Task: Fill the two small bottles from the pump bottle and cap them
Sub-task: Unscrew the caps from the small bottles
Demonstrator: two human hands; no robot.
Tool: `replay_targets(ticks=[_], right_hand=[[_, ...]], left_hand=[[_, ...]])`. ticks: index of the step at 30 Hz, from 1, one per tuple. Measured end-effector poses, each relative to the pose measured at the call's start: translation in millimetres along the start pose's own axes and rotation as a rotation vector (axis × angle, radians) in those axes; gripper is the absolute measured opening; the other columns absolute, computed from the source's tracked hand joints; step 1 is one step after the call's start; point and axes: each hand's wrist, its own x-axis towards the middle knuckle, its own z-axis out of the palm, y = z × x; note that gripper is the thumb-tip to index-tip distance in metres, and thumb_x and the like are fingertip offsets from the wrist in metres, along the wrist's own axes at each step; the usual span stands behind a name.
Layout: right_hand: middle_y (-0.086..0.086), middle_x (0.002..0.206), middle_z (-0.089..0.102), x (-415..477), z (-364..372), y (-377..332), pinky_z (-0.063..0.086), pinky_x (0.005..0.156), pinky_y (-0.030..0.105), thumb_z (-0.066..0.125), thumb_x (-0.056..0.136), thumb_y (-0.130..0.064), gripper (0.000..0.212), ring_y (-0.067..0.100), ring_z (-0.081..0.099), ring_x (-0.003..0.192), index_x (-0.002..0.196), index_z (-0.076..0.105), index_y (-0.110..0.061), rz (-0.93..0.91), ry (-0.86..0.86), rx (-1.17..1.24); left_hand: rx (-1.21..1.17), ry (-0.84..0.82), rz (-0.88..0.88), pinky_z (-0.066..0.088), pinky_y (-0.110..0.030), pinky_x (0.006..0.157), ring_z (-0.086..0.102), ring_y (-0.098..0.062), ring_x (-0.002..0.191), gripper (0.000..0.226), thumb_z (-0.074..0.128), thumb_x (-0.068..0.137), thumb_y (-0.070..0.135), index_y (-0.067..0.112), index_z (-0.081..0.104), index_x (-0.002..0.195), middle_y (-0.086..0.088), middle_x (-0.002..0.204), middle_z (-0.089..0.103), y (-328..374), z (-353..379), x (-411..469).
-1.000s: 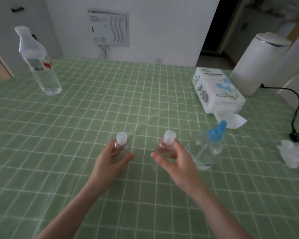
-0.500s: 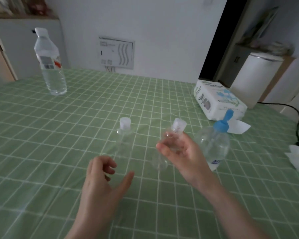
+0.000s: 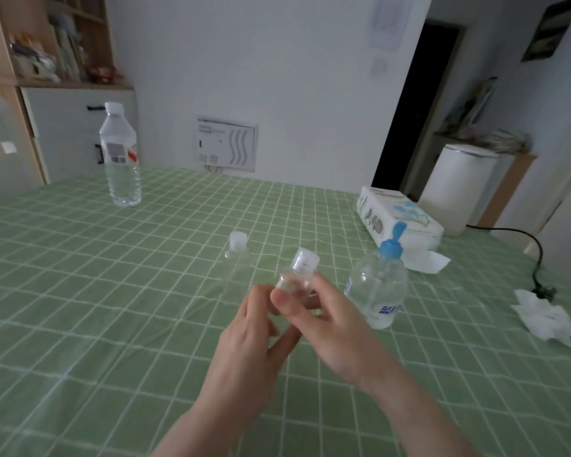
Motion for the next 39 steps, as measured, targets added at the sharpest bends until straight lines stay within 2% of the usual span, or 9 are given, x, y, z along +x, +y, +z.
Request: replay_targets(ticks=[6,13,16,18,20,24,28,35,39], right_hand=[[-0.012,0.043,0.040,11.1,-27.5,-17.3,0.028,0.039,0.011,0.051,0.086,-0.055,0.036,0.003,0.033,0.036,0.084,0.051,-0.018,-0.108,0.118,-0.206],[-0.013,0.052,0.037,4.6,-30.5,-18.6,0.033,0.048,0.016,0.049,0.095,-0.040,0.023,0.002,0.032,0.047,0.091,0.051,-0.018,-0.149,-0.031,-0.194],[-0.017,0.063,0.046,2.8,-38.1,-19.7,0.048,0.065,0.033,0.055,0.098,-0.027,0.006,0.007,0.046,0.063,0.096,0.055,-0.022,-0.071,-0.093,-0.152],[-0.012,0.070,0.053,2.1,-38.3,-22.4,0.050,0.074,0.040,0.055,0.094,-0.044,0.025,0.013,0.050,0.071,0.097,0.056,-0.019,-0.025,-0.104,-0.144],[0.000,0.070,0.052,2.4,-37.6,-25.4,0.047,0.070,0.039,0.051,0.084,-0.058,0.048,0.016,0.048,0.068,0.092,0.056,-0.011,-0.006,-0.111,-0.198],[0.002,0.078,0.055,3.6,-39.6,-23.7,0.049,0.074,0.040,0.058,0.094,-0.031,0.019,0.014,0.050,0.071,0.092,0.059,-0.013,-0.011,-0.111,-0.195],[0.002,0.070,0.051,5.9,-37.0,-19.1,0.045,0.066,0.033,0.052,0.084,-0.056,0.046,0.014,0.048,0.064,0.088,0.057,-0.011,-0.001,-0.112,-0.214],[-0.006,0.058,0.048,12.8,-36.6,-18.3,0.042,0.057,0.023,0.052,0.080,-0.062,0.045,0.012,0.044,0.056,0.082,0.057,-0.017,-0.006,-0.126,-0.168],[0.002,0.073,0.055,14.4,-39.9,-17.6,0.046,0.066,0.031,0.057,0.091,-0.043,0.026,0.015,0.050,0.068,0.091,0.061,-0.017,-0.016,-0.137,-0.183]], left_hand=[[0.200,-0.025,0.063,0.041,-0.014,0.054,0.049,0.000,0.058,0.043,0.047,0.079,0.059,0.025,0.046,0.105,0.017,0.073,0.048,-6.0,-11.4,-3.4],[-0.081,-0.153,-0.001,0.030,-0.014,0.045,0.037,-0.005,0.044,0.046,0.052,0.069,0.067,0.026,0.048,0.089,0.013,0.053,0.048,-4.8,-21.5,3.5],[-0.017,-0.166,0.003,0.032,-0.016,0.048,0.041,-0.006,0.046,0.055,0.049,0.067,0.070,0.021,0.050,0.093,0.017,0.058,0.050,-8.2,-26.0,2.0],[0.018,-0.169,-0.007,0.034,-0.015,0.049,0.043,-0.004,0.048,0.059,0.046,0.066,0.073,0.021,0.051,0.094,0.017,0.058,0.052,-9.1,-27.3,1.0],[0.051,-0.164,-0.009,0.036,-0.014,0.051,0.045,-0.002,0.049,0.061,0.044,0.065,0.075,0.022,0.051,0.096,0.011,0.052,0.047,-9.2,-27.4,0.2],[0.093,-0.174,-0.014,0.037,-0.015,0.052,0.046,0.000,0.052,0.066,0.039,0.065,0.078,0.023,0.050,0.099,0.008,0.054,0.042,-11.1,-28.6,-2.0],[0.095,-0.190,-0.018,0.035,-0.014,0.051,0.045,0.000,0.051,0.059,0.039,0.065,0.077,0.026,0.047,0.094,0.010,0.055,0.042,-9.8,-29.3,-4.3],[0.071,-0.215,-0.028,0.036,-0.013,0.053,0.046,0.002,0.053,0.043,0.040,0.065,0.075,0.036,0.038,0.083,0.009,0.054,0.041,-10.9,-31.7,-4.3],[0.077,-0.212,-0.020,0.037,-0.013,0.054,0.046,0.002,0.054,0.041,0.040,0.066,0.075,0.037,0.038,0.082,0.010,0.056,0.042,-12.8,-31.0,-2.9]])
